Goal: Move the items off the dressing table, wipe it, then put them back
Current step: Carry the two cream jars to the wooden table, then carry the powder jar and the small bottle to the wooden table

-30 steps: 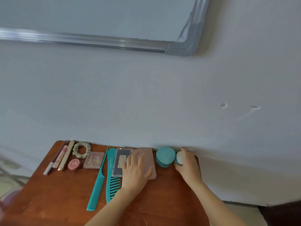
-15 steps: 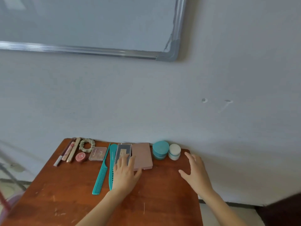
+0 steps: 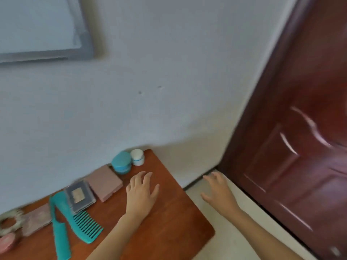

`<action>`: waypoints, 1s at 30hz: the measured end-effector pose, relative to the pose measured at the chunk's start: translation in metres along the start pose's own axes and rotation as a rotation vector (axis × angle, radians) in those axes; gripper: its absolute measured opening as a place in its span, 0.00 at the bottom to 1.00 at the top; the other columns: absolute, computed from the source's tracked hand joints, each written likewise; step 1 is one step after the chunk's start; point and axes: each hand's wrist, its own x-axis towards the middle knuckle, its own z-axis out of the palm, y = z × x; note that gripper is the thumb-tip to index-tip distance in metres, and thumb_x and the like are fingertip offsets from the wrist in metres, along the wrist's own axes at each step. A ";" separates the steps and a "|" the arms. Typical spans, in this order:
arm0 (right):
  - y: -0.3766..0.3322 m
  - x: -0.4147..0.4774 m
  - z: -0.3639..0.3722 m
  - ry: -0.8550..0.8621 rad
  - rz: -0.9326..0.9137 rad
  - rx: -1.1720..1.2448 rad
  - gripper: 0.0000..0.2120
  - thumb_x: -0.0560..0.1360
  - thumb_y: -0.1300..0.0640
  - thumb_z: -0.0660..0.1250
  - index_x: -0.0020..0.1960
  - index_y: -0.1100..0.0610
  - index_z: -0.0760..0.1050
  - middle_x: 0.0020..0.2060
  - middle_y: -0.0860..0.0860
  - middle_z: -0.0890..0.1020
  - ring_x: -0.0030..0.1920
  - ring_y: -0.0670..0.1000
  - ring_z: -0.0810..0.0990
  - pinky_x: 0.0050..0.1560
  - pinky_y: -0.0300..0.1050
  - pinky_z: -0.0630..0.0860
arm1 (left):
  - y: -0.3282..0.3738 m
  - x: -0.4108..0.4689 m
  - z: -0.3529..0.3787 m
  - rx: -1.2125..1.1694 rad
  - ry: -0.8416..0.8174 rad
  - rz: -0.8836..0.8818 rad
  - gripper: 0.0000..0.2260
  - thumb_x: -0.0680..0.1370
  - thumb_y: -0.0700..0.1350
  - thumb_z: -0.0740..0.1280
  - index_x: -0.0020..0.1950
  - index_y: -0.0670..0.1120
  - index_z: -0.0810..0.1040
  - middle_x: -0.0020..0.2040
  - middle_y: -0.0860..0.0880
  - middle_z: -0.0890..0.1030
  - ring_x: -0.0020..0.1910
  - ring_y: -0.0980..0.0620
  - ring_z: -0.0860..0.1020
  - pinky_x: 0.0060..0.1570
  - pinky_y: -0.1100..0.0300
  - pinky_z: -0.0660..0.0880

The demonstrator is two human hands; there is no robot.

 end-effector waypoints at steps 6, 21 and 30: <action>0.021 -0.146 -0.004 0.138 0.337 -0.064 0.26 0.74 0.47 0.64 0.69 0.52 0.63 0.70 0.55 0.60 0.71 0.52 0.57 0.69 0.43 0.59 | 0.038 -0.055 0.006 -0.101 -0.194 0.351 0.19 0.77 0.51 0.62 0.66 0.47 0.70 0.66 0.47 0.69 0.68 0.46 0.64 0.65 0.51 0.61; 0.014 -0.515 -0.045 0.543 1.083 -0.085 0.24 0.73 0.49 0.67 0.67 0.53 0.67 0.69 0.54 0.62 0.68 0.53 0.62 0.63 0.42 0.65 | 0.229 -0.275 0.006 -0.355 -0.585 1.069 0.26 0.71 0.54 0.55 0.65 0.43 0.72 0.64 0.44 0.72 0.66 0.44 0.67 0.64 0.51 0.62; -0.013 -0.754 -0.049 0.629 1.359 -0.126 0.25 0.73 0.46 0.66 0.68 0.50 0.65 0.69 0.53 0.61 0.68 0.52 0.64 0.63 0.43 0.66 | 0.301 -0.505 -0.010 -0.554 -0.680 1.303 0.17 0.74 0.47 0.67 0.59 0.39 0.76 0.56 0.41 0.77 0.57 0.38 0.74 0.55 0.49 0.69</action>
